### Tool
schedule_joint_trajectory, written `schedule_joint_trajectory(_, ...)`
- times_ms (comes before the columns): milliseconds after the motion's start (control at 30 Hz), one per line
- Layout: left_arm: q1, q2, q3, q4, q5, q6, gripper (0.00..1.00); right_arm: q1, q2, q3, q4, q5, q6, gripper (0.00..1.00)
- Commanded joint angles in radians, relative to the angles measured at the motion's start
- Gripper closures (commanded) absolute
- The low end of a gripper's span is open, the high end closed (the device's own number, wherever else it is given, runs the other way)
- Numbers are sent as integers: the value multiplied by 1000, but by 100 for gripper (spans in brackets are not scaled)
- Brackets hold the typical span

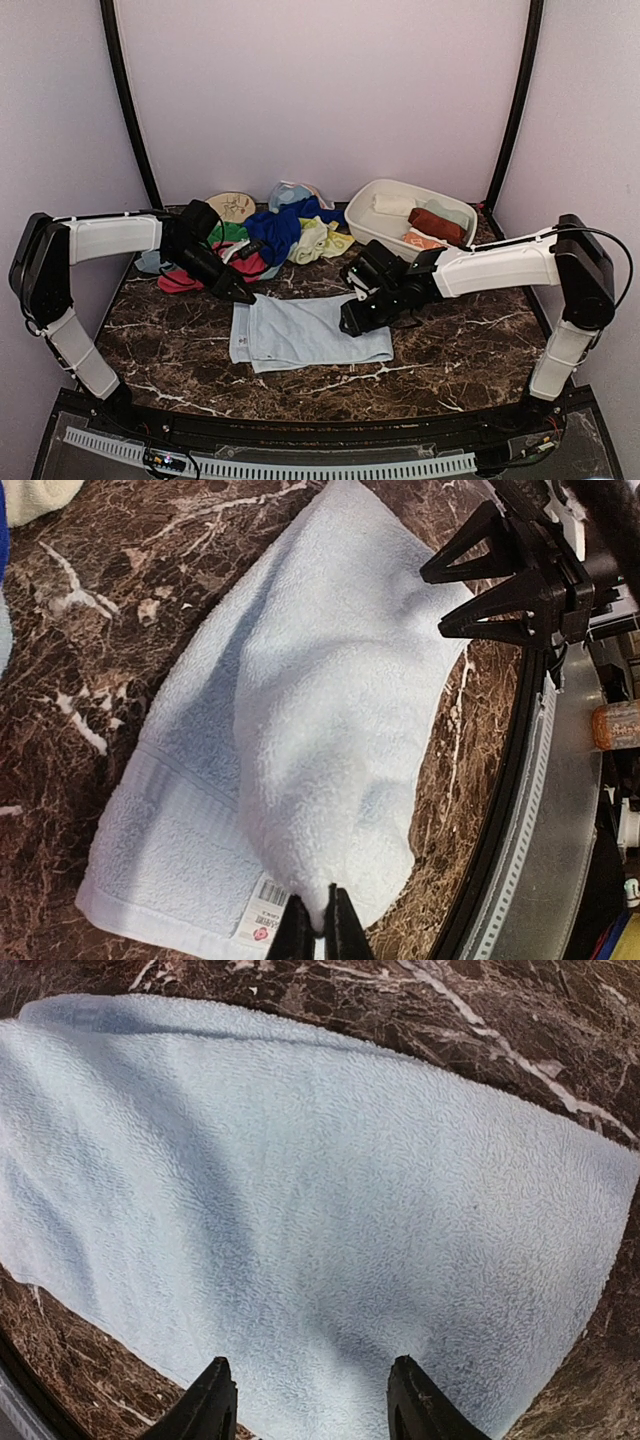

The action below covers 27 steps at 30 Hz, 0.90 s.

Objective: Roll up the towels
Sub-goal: Smooth out the towel at the center of the board.

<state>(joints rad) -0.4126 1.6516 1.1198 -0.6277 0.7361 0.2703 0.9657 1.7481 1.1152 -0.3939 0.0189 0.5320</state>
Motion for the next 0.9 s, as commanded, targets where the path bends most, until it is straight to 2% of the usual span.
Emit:
schedule_joint_trajectory(0, -2, -27, 61, -50, -57, -14, 100, -7, -34, -18, 34, -1, -3, 47)
schedule_joint_trajectory(400, -2, -49, 101, -100, -54, -38, 100, -25, -38, -52, 44, -4, -4, 44)
schedule_joint_trajectory(467, -2, -36, 110, -103, -106, -50, 100, -25, -33, -50, 42, -8, -5, 44)
schedule_joint_trajectory(667, 0, 21, 76, -45, -386, -58, 100, -25, -32, -46, 37, -6, -3, 43)
schedule_joint_trajectory(800, 0, 61, 32, 16, -444, -38, 99, -25, -36, -53, 32, -6, 1, 42)
schedule_joint_trajectory(867, -1, 70, 12, 50, -452, -24, 92, -25, -42, -60, 34, -8, 4, 42)
